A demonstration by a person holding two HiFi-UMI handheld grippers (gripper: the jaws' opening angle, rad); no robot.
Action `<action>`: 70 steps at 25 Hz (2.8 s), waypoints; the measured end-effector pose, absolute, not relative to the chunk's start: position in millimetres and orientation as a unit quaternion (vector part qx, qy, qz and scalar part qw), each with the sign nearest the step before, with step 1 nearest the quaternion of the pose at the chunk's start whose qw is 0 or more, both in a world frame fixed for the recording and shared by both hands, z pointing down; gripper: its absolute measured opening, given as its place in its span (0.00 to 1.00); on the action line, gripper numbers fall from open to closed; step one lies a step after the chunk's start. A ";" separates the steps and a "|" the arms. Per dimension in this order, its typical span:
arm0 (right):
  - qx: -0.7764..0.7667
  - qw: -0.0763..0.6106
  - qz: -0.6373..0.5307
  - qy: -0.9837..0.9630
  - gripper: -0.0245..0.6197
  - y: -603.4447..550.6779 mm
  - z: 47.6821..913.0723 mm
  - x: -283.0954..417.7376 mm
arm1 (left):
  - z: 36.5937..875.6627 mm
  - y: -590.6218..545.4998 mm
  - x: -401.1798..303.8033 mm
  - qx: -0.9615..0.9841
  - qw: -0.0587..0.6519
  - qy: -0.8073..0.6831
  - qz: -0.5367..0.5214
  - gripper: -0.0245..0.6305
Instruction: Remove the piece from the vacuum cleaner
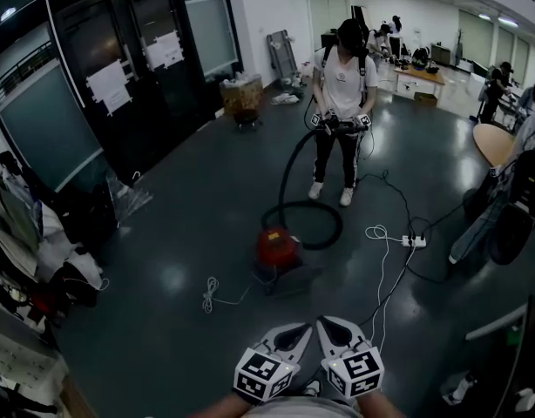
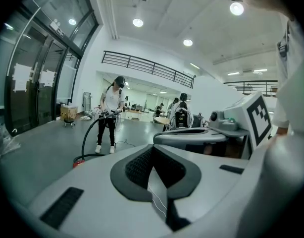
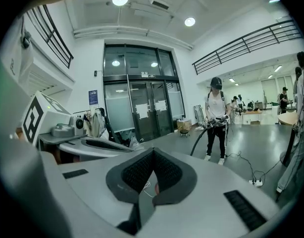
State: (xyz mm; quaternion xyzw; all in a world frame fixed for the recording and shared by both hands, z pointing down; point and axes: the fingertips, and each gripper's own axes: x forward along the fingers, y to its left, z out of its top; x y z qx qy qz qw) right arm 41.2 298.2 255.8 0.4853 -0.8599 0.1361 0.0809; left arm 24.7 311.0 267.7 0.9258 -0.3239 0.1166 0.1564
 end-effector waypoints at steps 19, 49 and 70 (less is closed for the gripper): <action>0.451 0.063 0.152 -0.877 0.06 295.1 255.4 49.1 | 272.6 302.7 25.7 0.911 0.160 -0.361 0.121 0.05; 0.524 0.090 0.191 -0.825 0.06 -32.7 331.0 -1.3 | 367.0 -26.8 -44.0 0.932 0.132 -0.293 0.168 0.05; 0.517 0.059 0.212 -0.827 0.06 -170.5 484.2 40.1 | 598.6 -156.2 -10.9 0.931 0.094 -0.288 0.203 0.05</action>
